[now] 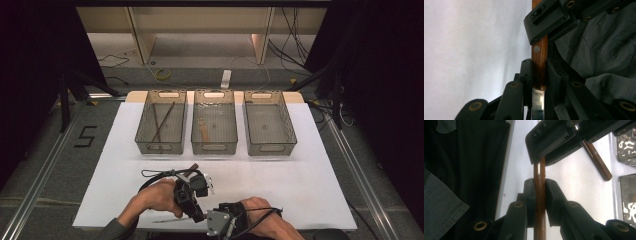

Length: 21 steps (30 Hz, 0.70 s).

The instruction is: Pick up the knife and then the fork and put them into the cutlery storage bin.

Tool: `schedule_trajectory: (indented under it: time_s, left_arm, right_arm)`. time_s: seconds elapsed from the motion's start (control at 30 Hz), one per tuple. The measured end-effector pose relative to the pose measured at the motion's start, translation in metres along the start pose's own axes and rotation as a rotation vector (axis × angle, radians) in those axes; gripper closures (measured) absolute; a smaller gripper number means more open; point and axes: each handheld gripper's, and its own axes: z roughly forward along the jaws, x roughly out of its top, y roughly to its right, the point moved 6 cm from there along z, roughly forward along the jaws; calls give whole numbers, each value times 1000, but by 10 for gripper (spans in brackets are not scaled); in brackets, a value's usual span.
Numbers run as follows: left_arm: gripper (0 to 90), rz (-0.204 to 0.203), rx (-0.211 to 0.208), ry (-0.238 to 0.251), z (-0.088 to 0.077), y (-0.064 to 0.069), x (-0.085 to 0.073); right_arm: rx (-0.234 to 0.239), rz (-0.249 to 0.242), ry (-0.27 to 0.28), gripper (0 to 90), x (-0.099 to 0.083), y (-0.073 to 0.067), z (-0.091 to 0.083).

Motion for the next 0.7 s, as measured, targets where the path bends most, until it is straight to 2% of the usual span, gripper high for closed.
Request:
schedule_trajectory:
  time_s: [0.1,0.2,0.27,0.3,0.37,0.43,0.5,0.53,0.57,0.7]
  left_arm:
    - [736,-3,1,19,-2,-2,0]
    - [683,-8,7,25,-6,-4,-2]
    - [649,-20,26,45,-10,-5,-3]
    - [633,-30,33,57,-12,-5,-4]
    - [528,-48,67,67,-16,-9,-5]
    - [471,-82,91,103,-20,-11,-6]
    - [380,-90,136,138,-26,-15,-5]
    - [354,-104,151,168,-29,-16,-5]
    - [343,-114,154,190,-31,-17,-5]
    - [257,-153,225,265,-43,-24,-5]
  right_arm:
    - [9,10,8,814,-2,1,0]
    - [2,29,-16,816,-5,3,-1]
    - [4,39,-16,817,-7,3,-2]
    - [-10,43,-8,817,-7,5,-2]
    - [-7,50,-9,817,-8,6,-3]
    - [-18,60,-13,817,-11,8,-4]
    - [-33,82,-16,817,-14,12,-4]
    - [-30,92,-23,817,-17,12,-5]
    - [-48,95,-28,817,-20,15,-5]
    - [-62,134,-40,817,-33,23,-5]
